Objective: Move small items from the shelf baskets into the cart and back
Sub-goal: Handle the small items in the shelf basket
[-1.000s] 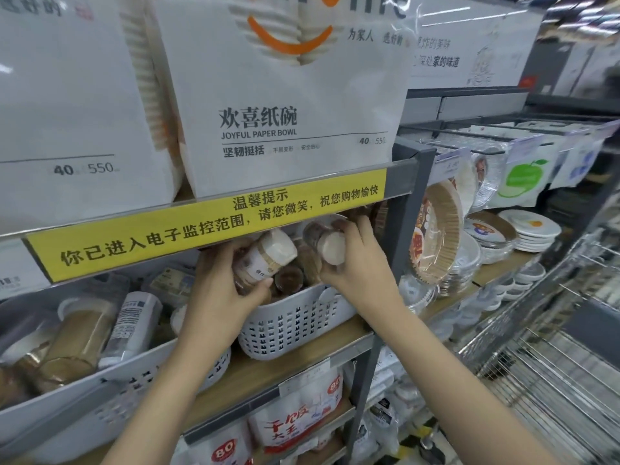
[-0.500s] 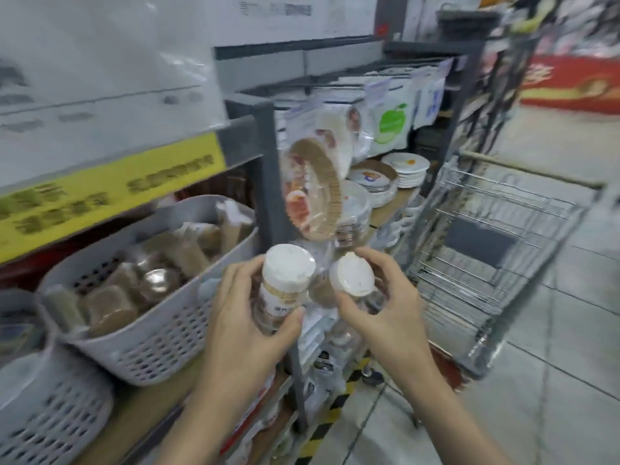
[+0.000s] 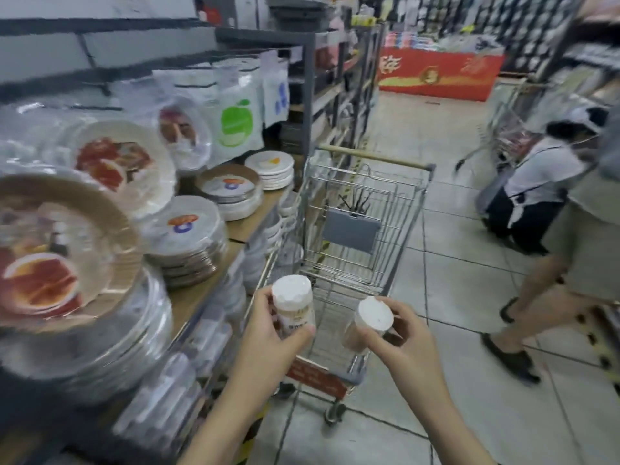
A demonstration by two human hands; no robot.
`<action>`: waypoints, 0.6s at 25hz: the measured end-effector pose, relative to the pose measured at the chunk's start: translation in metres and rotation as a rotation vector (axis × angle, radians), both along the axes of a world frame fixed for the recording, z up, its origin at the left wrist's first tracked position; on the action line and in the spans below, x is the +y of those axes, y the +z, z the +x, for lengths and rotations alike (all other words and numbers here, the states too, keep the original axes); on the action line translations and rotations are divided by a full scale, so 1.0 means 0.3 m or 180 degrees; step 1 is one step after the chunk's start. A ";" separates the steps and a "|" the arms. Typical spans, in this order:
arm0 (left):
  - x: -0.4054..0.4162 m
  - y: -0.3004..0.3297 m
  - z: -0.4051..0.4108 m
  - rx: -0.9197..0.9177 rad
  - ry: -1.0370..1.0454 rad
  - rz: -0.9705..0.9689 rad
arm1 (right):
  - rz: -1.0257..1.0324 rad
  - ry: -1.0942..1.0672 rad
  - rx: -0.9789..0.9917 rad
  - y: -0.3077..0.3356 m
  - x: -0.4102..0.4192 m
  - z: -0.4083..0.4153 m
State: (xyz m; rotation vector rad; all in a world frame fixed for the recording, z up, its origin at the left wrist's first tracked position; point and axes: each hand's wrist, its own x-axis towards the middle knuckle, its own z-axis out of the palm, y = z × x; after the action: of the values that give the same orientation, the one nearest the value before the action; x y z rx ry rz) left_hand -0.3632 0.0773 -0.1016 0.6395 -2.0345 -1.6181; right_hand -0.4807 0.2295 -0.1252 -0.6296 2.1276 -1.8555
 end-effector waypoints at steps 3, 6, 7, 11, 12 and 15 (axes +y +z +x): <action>-0.017 -0.074 -0.171 -0.0067 -0.0179 0.0478 | 0.0118 -0.0149 -0.0148 -0.064 0.022 -0.157; -0.085 -0.128 -0.325 -0.0170 -0.0185 0.0988 | 0.0130 -0.0280 -0.0328 -0.121 -0.041 -0.286; -0.126 -0.155 -0.387 -0.0275 -0.0221 0.1000 | 0.0158 -0.0335 -0.0417 -0.149 -0.080 -0.338; -0.308 -0.271 -0.634 -0.0453 -0.0419 0.0852 | 0.0216 -0.0516 -0.0750 -0.266 -0.251 -0.527; -0.369 -0.312 -0.705 -0.0540 -0.0447 0.0826 | 0.0258 -0.0596 -0.0839 -0.306 -0.301 -0.582; -0.522 -0.441 -0.888 -0.0859 -0.0591 0.0744 | 0.0440 -0.0814 -0.1060 -0.432 -0.419 -0.717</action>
State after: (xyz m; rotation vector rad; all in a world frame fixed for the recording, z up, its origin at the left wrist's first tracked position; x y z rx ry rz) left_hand -0.6297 -0.0793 -0.2339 0.8100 -2.1645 -1.9922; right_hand -0.6957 0.1038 -0.2548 -0.0129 2.1599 -1.7630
